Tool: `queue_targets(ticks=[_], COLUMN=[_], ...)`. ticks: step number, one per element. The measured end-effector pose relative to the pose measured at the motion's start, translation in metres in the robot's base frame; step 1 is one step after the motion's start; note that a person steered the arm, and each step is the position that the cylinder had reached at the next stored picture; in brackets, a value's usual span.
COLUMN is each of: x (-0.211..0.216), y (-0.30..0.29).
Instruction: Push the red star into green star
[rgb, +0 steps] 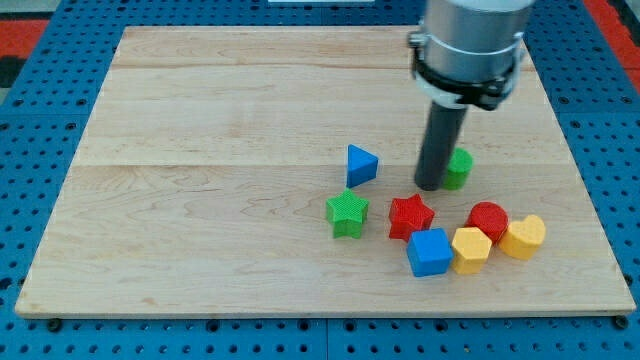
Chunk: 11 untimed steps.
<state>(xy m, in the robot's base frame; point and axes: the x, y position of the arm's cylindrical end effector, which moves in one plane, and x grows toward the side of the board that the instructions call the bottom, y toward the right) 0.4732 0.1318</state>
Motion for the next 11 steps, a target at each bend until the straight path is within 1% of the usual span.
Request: queue_targets(ticks=[1,2,3,4,5,6,8,9,11], x=[0.0,0.033,0.067,0.095,0.087,0.07,0.045,0.045,0.045], y=[0.079,0.139,0.146,0.12,0.058,0.027,-0.019,-0.051,-0.097])
